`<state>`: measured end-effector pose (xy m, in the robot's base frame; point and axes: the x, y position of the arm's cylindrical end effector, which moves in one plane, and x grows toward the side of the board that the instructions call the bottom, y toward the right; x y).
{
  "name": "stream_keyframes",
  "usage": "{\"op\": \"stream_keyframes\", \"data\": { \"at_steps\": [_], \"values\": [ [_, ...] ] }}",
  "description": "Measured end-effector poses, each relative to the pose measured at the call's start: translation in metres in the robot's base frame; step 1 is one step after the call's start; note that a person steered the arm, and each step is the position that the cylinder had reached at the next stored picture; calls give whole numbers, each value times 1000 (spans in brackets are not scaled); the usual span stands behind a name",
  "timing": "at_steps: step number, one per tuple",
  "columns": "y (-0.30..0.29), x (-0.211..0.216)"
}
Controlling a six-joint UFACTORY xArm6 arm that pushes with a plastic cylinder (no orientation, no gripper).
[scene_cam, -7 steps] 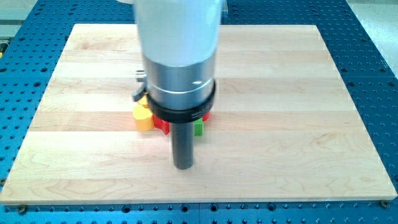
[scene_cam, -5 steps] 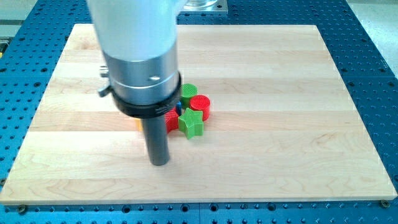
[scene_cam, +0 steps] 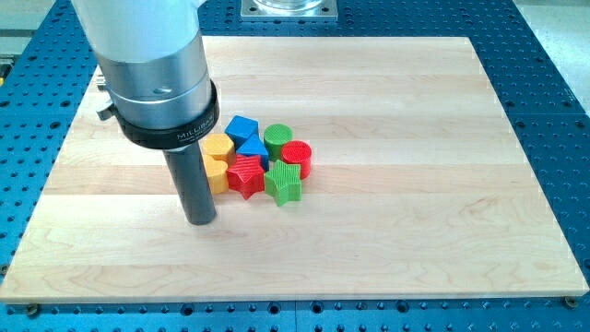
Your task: Place your hand in between the red star and the yellow heart
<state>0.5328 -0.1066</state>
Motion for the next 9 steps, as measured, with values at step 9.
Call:
{"op": "stream_keyframes", "data": {
  "at_steps": [9],
  "values": [
    [81, -51]
  ]
}}
